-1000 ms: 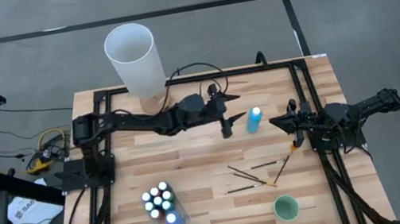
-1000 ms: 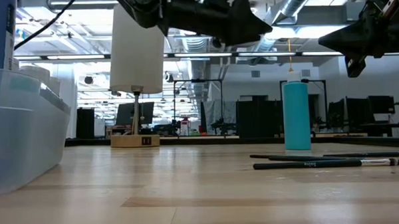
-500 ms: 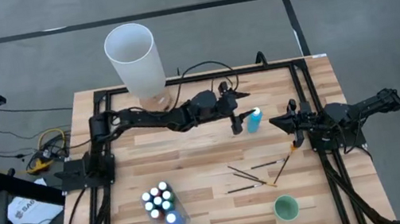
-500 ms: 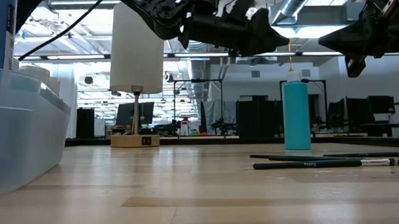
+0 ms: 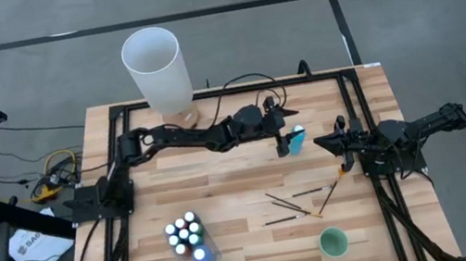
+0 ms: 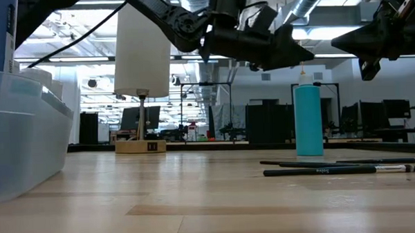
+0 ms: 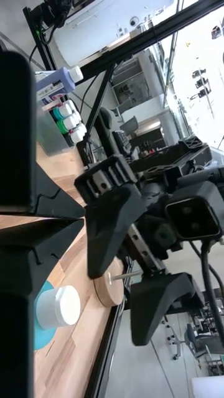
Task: Pick & Place Paint Supplies
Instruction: Put the large light blue paint bottle into the transparent bin, then put the gold highlighter brush into the green cup
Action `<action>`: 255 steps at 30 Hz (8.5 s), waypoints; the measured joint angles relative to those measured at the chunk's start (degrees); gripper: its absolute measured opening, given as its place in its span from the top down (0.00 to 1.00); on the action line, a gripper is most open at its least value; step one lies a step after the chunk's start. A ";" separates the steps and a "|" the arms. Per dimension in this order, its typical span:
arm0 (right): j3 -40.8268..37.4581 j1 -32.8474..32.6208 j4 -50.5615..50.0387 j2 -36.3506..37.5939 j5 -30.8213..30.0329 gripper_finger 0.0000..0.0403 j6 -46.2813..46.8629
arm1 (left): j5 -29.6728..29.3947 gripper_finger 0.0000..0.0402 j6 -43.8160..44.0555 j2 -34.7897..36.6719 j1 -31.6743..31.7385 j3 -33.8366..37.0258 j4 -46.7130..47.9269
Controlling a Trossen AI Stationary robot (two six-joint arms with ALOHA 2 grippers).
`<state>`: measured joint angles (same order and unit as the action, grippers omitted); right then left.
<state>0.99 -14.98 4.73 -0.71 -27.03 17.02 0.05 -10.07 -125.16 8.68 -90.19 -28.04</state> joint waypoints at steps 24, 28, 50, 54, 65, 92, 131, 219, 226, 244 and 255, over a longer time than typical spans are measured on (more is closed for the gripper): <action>0.00 0.01 -0.02 0.00 0.00 0.98 0.00 | 4.57 0.33 1.98 -0.24 1.43 -0.03 4.07; 0.00 0.01 -0.01 0.00 0.00 0.98 0.00 | 6.83 0.33 3.02 -0.24 1.60 -0.03 4.29; 0.00 0.00 -0.02 -0.02 0.02 0.98 -0.01 | 7.41 0.36 2.86 -3.41 1.58 -1.40 4.40; 0.00 0.00 0.00 -0.02 0.00 0.98 -0.02 | 7.92 0.43 2.98 -4.01 1.58 -1.38 4.70; 0.00 0.01 -0.02 -0.01 0.01 0.98 0.00 | 7.98 0.72 2.89 -4.00 1.51 -1.38 3.47; 0.01 0.00 0.00 -0.01 0.00 0.98 0.00 | 7.94 0.82 0.20 29.51 -4.86 12.74 20.49; 0.00 0.00 0.00 -0.02 0.00 0.98 0.00 | 0.18 0.80 11.52 78.56 -53.19 56.28 22.65; 0.00 0.00 -0.02 -0.02 0.01 0.98 0.00 | -7.61 0.75 13.65 60.85 -54.40 68.23 2.00; 0.02 0.02 -0.02 -0.01 0.00 0.98 0.00 | -8.98 0.70 16.59 60.87 -53.59 68.23 2.15; 0.00 0.00 -0.02 -0.01 0.01 0.98 0.00 | -10.80 0.54 11.82 76.46 -53.59 68.10 2.16; 0.00 0.00 -0.02 -0.02 0.00 0.98 -0.02 | -12.74 0.75 6.26 110.44 -53.59 68.04 14.09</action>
<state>0.99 -14.98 4.71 -0.73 -27.03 17.00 -12.69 -3.81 -14.73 -44.91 -22.15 -13.95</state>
